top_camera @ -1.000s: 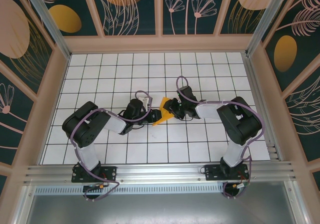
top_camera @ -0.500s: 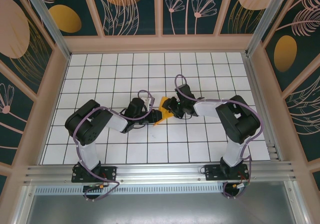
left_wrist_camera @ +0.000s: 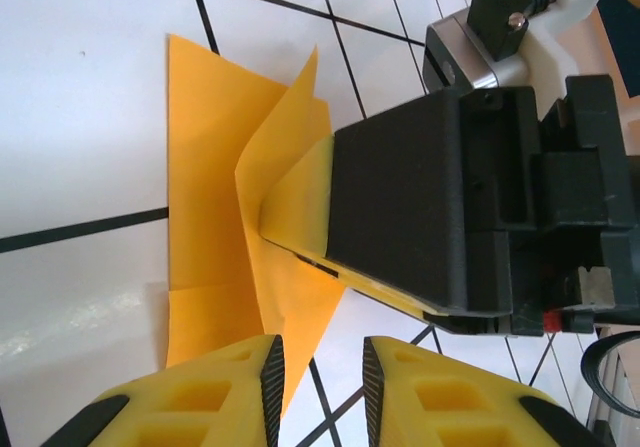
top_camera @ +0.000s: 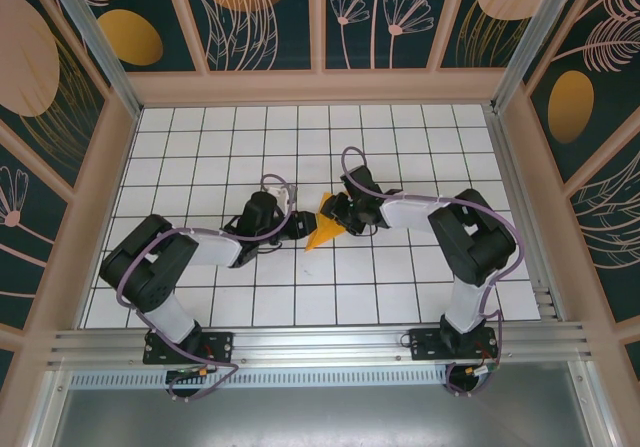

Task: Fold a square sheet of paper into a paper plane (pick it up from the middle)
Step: Fourth fold the wing at the center of the table.

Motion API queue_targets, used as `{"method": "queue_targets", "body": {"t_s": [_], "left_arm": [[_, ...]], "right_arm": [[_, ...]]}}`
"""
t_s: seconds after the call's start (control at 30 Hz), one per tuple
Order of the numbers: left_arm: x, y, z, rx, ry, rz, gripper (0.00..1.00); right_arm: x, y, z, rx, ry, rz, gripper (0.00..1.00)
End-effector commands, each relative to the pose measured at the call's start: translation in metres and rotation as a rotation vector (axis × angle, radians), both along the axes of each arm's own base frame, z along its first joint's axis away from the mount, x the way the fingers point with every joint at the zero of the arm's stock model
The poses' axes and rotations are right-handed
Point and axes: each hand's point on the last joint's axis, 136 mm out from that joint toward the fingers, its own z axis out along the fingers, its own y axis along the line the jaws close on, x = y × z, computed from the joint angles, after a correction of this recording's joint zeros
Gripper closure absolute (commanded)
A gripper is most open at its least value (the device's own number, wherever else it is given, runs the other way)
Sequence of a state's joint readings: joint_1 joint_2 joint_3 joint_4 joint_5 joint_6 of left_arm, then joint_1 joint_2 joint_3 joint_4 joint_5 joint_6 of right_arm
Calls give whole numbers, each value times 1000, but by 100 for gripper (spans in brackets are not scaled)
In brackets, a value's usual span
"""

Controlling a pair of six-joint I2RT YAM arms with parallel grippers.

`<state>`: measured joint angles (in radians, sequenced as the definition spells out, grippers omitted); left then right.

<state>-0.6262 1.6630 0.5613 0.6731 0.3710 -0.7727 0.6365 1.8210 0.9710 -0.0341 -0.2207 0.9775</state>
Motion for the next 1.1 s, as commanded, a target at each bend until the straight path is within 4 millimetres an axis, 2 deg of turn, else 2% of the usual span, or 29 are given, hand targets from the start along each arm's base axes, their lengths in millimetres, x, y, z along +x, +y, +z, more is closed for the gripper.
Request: {"method": "queue_targets", "body": {"t_s": [0.0,0.4,0.43,0.67,1.07], "left_arm": [[-5,-3,2,-53,10,-16,70],[-10,-12,3,-103,40,-61,73],[-13,-13,-6,-95,61,-70,73],[-12,-19,-18,-67,97,-92,75],[1,-5,-35,51,102,-3,81]], "right_arm": [[-24,-40,-54,-220,132,-37,45],[-29,-44,-64,-271,193,-55,40],[-30,-45,-66,-274,199,-58,40],[-33,-49,-71,-294,232,-81,39],[-36,-53,-75,-314,247,-83,39]]}}
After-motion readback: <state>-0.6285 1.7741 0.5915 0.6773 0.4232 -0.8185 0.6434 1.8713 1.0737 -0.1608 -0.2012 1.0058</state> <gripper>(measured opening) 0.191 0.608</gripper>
